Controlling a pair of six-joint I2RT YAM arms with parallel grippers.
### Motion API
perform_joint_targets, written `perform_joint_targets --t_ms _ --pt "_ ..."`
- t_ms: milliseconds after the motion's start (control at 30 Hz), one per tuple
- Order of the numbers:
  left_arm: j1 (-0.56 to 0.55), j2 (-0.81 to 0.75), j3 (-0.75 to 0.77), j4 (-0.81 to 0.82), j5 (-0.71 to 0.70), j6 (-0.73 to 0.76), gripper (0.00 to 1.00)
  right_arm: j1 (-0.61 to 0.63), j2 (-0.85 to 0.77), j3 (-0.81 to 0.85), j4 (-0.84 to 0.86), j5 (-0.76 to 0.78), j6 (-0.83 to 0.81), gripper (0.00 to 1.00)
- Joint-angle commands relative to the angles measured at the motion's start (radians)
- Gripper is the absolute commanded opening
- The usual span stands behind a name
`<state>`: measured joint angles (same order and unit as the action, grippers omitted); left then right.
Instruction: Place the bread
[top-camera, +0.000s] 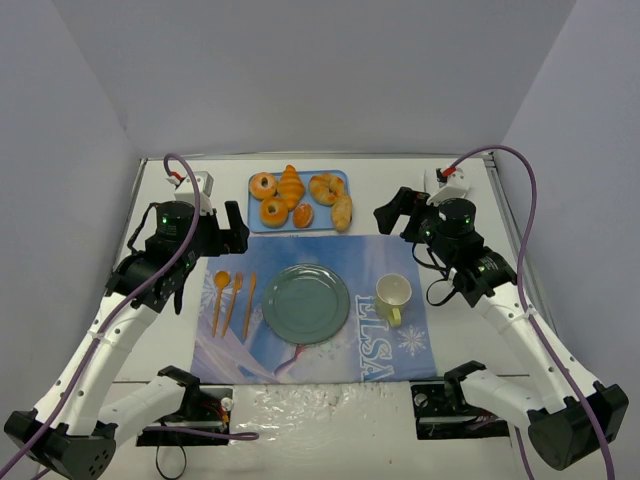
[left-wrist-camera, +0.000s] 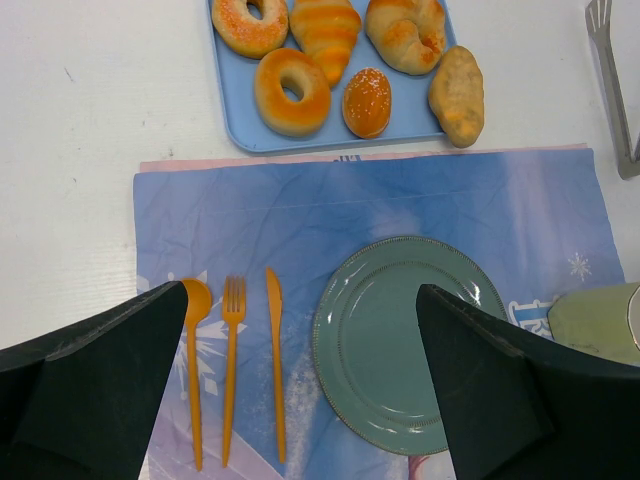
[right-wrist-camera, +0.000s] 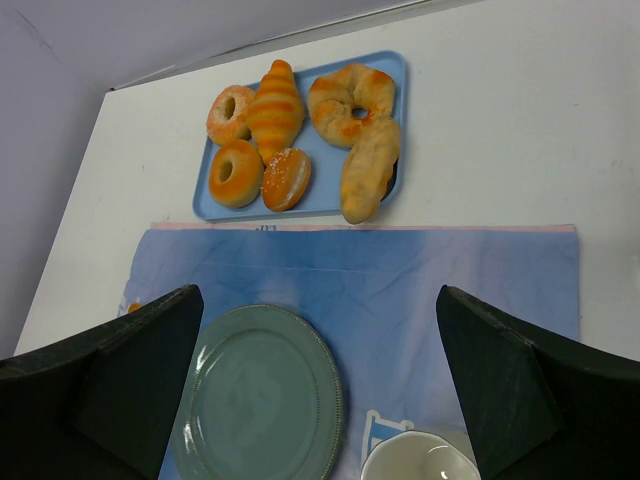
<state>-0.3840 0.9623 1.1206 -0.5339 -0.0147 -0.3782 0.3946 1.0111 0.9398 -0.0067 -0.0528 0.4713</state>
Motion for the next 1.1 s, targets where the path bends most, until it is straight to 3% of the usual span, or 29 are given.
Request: perform_joint_targets --t_ms 0,267,700,933,1067 --pt "0.010 0.000 0.018 0.063 0.007 -0.001 0.96 0.007 -0.019 0.014 0.074 0.013 0.003 1.00" --pt "0.010 0.001 0.018 0.063 0.009 -0.002 0.97 0.007 0.011 0.061 0.041 0.049 -0.014 1.00" --pt "0.011 0.004 0.019 0.063 0.010 -0.002 0.96 -0.011 0.250 0.319 -0.104 0.394 -0.116 1.00" --pt "0.013 -0.004 0.024 0.059 0.012 -0.002 0.97 -0.247 0.454 0.433 -0.157 0.292 -0.115 1.00" --pt "0.017 -0.011 0.024 0.060 0.014 -0.003 0.97 -0.317 0.565 0.465 -0.163 0.284 -0.167 1.00"
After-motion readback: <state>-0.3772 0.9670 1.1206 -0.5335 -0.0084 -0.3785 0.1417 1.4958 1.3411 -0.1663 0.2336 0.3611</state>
